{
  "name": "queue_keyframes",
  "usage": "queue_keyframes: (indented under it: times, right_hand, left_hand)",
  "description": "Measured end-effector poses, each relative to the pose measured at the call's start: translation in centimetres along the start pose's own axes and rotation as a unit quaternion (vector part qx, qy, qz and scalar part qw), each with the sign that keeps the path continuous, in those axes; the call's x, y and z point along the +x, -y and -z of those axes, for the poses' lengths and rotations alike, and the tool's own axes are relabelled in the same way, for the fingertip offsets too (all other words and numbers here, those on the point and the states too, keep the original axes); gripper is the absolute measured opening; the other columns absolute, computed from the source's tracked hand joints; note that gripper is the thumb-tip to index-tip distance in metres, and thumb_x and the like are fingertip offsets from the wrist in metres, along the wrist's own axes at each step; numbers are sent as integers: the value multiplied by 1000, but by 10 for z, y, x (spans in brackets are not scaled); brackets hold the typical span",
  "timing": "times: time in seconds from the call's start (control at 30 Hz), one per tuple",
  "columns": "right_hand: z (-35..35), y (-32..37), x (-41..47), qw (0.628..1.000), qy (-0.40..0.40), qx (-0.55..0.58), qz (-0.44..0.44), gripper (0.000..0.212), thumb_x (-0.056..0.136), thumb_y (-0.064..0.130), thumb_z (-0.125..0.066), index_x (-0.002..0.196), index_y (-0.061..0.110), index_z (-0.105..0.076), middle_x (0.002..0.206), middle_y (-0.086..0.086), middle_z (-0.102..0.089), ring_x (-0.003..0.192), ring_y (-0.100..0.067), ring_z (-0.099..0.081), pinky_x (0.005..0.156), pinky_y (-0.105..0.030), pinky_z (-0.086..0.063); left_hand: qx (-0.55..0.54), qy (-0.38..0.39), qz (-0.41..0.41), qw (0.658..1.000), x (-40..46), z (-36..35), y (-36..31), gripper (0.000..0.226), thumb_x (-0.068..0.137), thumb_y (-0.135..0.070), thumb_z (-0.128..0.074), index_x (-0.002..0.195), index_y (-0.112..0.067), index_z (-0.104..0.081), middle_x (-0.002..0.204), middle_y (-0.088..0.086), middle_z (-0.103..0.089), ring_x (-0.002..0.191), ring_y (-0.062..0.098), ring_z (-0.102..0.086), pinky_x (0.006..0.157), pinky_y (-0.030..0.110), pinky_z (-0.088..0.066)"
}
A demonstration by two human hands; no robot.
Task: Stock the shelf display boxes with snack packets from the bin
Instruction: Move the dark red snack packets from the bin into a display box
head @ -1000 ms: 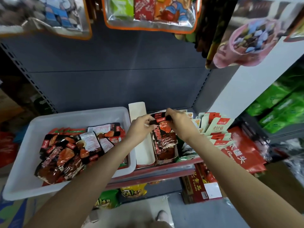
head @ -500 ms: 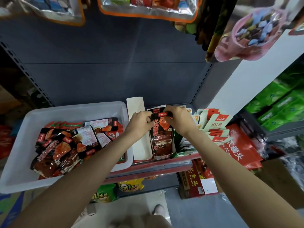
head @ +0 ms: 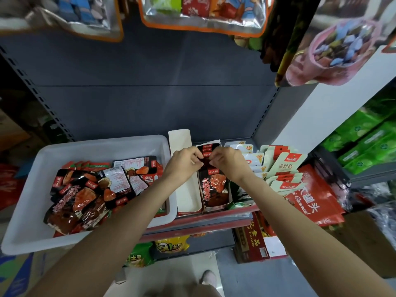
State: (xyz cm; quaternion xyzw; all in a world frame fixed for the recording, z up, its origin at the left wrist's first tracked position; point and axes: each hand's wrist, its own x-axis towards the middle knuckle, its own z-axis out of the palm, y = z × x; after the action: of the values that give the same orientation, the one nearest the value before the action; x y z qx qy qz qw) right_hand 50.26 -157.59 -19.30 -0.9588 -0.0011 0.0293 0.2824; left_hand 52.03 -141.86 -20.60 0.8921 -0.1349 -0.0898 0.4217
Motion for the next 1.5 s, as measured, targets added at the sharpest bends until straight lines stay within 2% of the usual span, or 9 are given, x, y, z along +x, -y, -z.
queue_keyframes:
  times: [0.13,0.37,0.5,0.6,0.77,0.97,1.07,1.3,1.5]
  right_hand:
    - [-11,26,2,994,-2,112,8,10,88,5,-62,96,1,-66,91,-9,-70,74,-9,-58,62,0,-41]
    - [-79,88,10,981,84,170,40,18,87,2,-61,105,3,-64,95,-7,-66,86,-14,-63,82,-16,-47]
    - [-133,111,19,981,165,81,54,45,87,14,-63,131,10,-51,124,-10,-58,111,-22,-56,98,-28,-43]
    - [-160,118,22,967,241,-34,69,67,89,16,-61,147,13,-28,152,-8,-29,138,-24,-30,110,-29,-26]
    - [-176,113,24,939,311,-102,109,74,93,18,-56,151,18,-11,159,1,-6,146,-13,-6,116,-28,-13]
    - [-168,113,25,966,237,27,95,70,85,12,-67,146,18,-33,147,-3,-40,134,-20,-38,107,-25,-29]
    - [-151,110,22,981,136,71,117,42,87,8,-62,128,11,-56,141,-5,-48,128,-20,-44,106,-26,-32]
    - [-107,107,17,972,16,206,107,12,89,6,-61,83,14,-67,74,17,-60,72,11,-57,66,-5,-39]
    - [-72,87,12,959,-10,261,107,20,93,10,-57,78,23,-61,71,12,-59,70,-1,-54,70,-27,-47]
  left_hand:
    - [-40,-76,46,995,-15,27,21,12,86,-23,-66,97,-20,-63,82,-9,-64,77,9,-61,70,23,-46]
    - [-12,-142,150,978,-56,75,114,16,86,-16,-67,100,-10,-64,97,6,-68,93,20,-64,81,28,-48]
    - [143,-61,158,975,-73,90,158,56,84,-22,-69,134,-6,-49,136,14,-52,125,28,-47,102,33,-37]
    - [268,83,138,950,-80,97,177,88,83,-44,-66,150,-14,-17,158,7,-14,145,24,-13,116,37,-17]
    - [353,116,92,924,-80,99,180,83,86,-49,-60,150,-19,-18,159,5,-3,147,22,2,117,39,-4]
    - [241,-47,-25,969,-87,98,166,31,100,-20,-43,125,-12,-60,136,8,-54,135,19,-39,113,32,-26]
    - [157,-137,-60,976,-87,106,155,25,98,-18,-48,113,-10,-66,104,10,-70,96,24,-65,82,40,-54]
    - [85,-204,-96,971,-79,107,114,24,93,-28,-55,101,-8,-66,75,-1,-67,54,5,-55,52,7,-38]
    - [-5,-164,-37,986,-57,93,86,19,87,-20,-65,103,-12,-59,79,4,-68,69,17,-64,65,35,-54]
